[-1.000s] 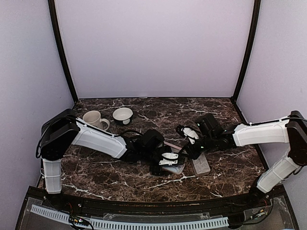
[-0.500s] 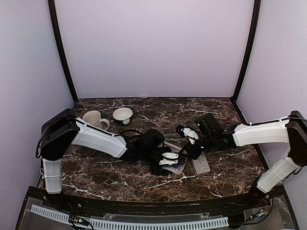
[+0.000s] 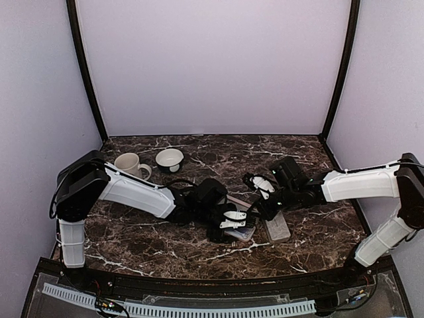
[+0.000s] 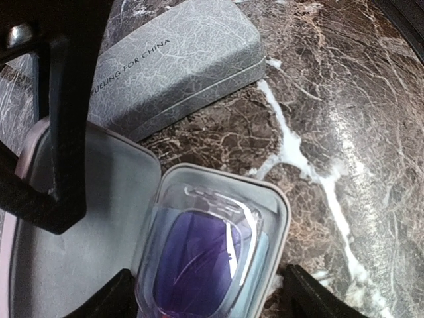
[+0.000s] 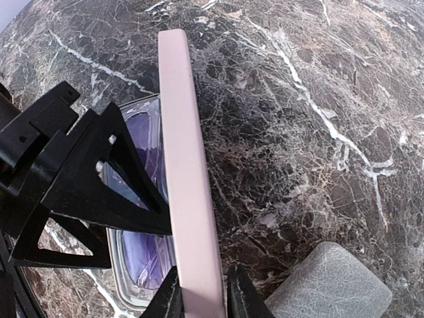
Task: Organize the sunglasses
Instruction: Adjust the sunglasses in the sunglasses case.
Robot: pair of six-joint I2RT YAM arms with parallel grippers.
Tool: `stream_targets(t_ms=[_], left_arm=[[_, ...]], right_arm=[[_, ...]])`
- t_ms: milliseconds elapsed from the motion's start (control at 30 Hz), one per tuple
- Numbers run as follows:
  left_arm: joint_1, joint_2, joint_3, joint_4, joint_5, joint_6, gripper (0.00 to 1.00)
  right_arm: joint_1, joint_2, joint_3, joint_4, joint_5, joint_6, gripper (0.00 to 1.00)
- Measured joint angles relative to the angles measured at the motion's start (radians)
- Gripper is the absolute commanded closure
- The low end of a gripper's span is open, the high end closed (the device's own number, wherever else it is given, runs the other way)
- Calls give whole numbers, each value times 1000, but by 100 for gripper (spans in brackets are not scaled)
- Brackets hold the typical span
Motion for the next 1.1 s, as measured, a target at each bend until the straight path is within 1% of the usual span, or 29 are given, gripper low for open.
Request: stream_targets(t_ms=[133, 233, 467, 700, 1100], left_arm=[[-1, 0, -4, -2, -3, -15, 12], [-2, -6, -19, 14, -3, -26, 10], [-2, -32, -60, 31, -2, -39, 9], [-2, -33, -63, 36, -2, -38, 11], [-2, -33, -63, 52, -23, -37, 3]], right_arm=[[0, 0, 1, -2, 0, 0, 77], [0, 0, 1, -2, 0, 0, 77], [0, 0, 2, -2, 0, 0, 77], [0, 0, 2, -3, -1, 0, 78], [0, 0, 2, -5, -3, 0, 78]])
